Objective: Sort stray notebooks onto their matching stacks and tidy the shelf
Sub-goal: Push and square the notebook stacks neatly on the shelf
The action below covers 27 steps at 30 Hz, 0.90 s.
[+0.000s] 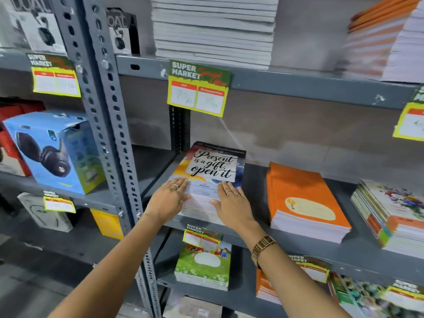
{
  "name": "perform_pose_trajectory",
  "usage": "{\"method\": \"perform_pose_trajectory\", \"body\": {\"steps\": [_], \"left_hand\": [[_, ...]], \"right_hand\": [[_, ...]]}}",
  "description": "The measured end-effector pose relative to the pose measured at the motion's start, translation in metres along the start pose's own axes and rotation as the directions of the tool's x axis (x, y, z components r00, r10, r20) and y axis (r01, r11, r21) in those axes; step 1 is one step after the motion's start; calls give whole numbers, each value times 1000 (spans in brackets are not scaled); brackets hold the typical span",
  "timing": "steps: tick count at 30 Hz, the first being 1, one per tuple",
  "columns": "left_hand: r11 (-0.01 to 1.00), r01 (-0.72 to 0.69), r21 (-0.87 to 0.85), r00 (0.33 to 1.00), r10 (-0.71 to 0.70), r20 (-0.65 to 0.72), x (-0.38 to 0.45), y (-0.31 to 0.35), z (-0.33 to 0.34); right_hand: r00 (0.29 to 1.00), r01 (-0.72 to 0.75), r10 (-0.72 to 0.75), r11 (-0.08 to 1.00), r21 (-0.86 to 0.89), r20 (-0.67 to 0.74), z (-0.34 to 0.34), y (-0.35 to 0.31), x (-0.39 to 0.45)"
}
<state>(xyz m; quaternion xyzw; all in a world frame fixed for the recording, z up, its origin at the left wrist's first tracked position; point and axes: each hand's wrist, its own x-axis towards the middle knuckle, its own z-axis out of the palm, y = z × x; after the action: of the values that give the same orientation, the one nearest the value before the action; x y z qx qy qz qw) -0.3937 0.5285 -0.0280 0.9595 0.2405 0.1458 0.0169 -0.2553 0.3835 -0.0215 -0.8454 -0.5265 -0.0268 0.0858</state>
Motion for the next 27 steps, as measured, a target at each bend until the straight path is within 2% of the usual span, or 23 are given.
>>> {"method": "perform_pose_trajectory", "body": {"steps": [9, 18, 27], "left_hand": [[994, 12, -106, 995, -23, -100, 1, -2, 7], [968, -26, -250, 988, -13, -156, 0, -5, 4], [959, -45, -281, 981, -11, -195, -1, -5, 3]], "right_hand": [[1000, -2, 2, 999, -42, -14, 0, -1, -4], [999, -42, 42, 999, -12, -18, 3, -7, -4], [997, -43, 43, 999, 8, -70, 8, -6, -4]]}}
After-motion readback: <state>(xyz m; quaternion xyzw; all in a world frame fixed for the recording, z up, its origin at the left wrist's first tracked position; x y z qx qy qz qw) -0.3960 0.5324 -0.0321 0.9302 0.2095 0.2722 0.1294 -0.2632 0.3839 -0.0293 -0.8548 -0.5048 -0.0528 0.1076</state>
